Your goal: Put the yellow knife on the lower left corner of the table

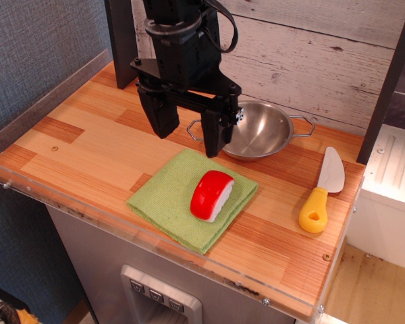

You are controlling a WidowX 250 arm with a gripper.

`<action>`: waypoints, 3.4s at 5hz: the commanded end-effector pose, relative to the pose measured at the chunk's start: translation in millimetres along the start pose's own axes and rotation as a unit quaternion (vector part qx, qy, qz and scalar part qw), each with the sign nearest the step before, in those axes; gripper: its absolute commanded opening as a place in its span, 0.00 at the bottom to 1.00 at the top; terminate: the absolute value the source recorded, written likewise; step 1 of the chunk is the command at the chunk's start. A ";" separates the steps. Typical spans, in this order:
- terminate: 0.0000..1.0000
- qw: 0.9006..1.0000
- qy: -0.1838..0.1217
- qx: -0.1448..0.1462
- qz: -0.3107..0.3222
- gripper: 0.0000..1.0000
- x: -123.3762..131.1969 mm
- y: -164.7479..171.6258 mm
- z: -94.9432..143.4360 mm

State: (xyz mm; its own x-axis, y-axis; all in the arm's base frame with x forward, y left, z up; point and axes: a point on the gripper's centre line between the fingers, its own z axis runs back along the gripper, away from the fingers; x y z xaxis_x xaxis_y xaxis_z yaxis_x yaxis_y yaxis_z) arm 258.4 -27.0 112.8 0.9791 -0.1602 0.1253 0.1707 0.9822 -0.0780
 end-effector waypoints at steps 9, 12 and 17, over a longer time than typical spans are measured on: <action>0.00 0.994 -0.070 -0.041 -0.072 1.00 71.6 -118.8 -72.7; 0.00 0.995 -0.087 0.001 -0.047 1.00 64.6 -94.2 -54.9; 0.00 0.999 -0.035 -0.006 -0.027 1.00 62.6 -103.4 -99.4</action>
State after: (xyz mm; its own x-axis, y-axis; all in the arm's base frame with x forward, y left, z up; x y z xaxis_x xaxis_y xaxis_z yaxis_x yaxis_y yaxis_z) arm 309.6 -144.0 19.1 0.9678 -0.1968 0.1568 0.2102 0.9749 -0.0735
